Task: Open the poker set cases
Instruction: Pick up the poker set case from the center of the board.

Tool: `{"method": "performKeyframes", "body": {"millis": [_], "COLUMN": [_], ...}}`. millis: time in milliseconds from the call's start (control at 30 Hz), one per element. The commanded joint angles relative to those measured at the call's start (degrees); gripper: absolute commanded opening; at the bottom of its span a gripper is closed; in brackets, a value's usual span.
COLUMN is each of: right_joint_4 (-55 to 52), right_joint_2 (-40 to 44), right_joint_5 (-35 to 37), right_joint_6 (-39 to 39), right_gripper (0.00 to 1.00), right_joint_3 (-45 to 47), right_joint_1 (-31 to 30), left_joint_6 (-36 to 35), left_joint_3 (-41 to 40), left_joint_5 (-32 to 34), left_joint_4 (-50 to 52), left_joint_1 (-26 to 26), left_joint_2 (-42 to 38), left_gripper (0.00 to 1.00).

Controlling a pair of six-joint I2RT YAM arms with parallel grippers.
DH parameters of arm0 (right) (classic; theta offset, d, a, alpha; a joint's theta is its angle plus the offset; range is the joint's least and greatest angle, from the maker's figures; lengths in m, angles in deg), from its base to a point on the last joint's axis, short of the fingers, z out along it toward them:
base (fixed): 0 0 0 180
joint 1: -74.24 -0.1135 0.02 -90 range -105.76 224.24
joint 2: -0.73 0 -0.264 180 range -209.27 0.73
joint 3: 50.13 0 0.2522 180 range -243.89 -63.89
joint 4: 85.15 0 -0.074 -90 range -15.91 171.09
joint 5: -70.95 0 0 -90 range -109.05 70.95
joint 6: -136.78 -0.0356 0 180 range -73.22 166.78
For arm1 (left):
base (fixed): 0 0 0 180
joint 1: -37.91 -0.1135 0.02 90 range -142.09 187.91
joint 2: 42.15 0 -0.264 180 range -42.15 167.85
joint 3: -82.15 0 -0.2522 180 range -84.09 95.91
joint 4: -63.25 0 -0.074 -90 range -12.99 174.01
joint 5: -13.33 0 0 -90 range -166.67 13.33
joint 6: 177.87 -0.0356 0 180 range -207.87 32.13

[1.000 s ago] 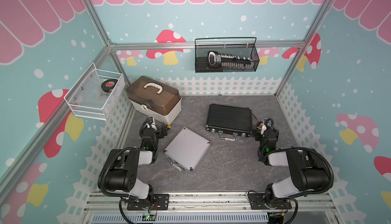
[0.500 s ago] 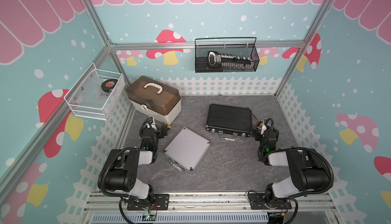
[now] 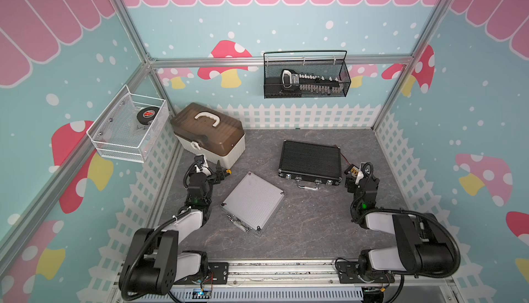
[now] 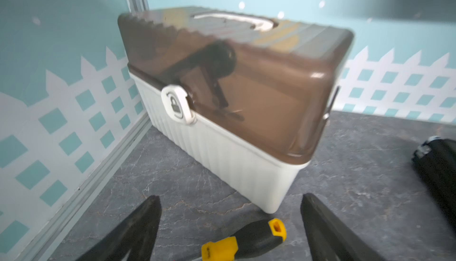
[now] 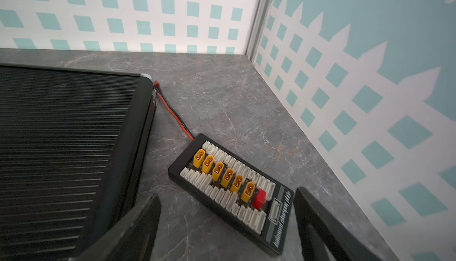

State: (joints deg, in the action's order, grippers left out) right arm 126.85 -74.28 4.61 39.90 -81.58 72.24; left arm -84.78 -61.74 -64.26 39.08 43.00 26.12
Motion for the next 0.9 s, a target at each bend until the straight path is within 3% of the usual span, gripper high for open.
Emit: {"method": "performKeyframes", "body": {"millis": [0, 167, 300, 467, 600, 767, 867], "right_joint_4": [-12.4, -28.7, -39.0, -45.1, -47.2, -46.2, -44.4], "right_joint_2": [5.6, 9.8, 11.7, 12.2, 11.0, 9.1, 6.8], "right_joint_5": [4.3, -1.1, -12.1, -25.0, -32.4, -35.4, -34.1], "right_joint_6": [-2.6, -10.0, -17.6, -25.7, -29.5, -33.2, -34.3], "right_gripper": [0.84, 0.77, 0.64, 0.57, 0.51, 0.4, 0.44], "right_joint_3": [-5.1, -11.6, -15.6, -16.1, -16.2, -15.1, -14.3], "right_joint_1": [-0.3, -0.3, -0.4, -0.4, -0.9, -4.9, -9.0], "left_joint_6": [-0.1, 5.2, 8.0, 16.5, 19.9, 27.4, 29.5], "left_joint_3": [1.8, 4.5, 8.6, 20.2, 30.1, 39.2, 42.7], "left_joint_5": [5.6, 7.6, 6.3, -6.4, -12.8, -17.7, -21.0], "left_joint_4": [7.8, 13.4, 17.5, 26.5, 30.6, 31.4, 30.9], "left_joint_1": [3.1, 8.9, 16.6, 23.3, 27.4, 28.7, 28.6], "left_joint_2": [-5.1, -11.4, -10.4, 0.8, 11.3, 23.8, 29.9], "left_gripper": [0.84, 0.78, 0.79, 0.8, 0.8, 0.8, 0.82]}}
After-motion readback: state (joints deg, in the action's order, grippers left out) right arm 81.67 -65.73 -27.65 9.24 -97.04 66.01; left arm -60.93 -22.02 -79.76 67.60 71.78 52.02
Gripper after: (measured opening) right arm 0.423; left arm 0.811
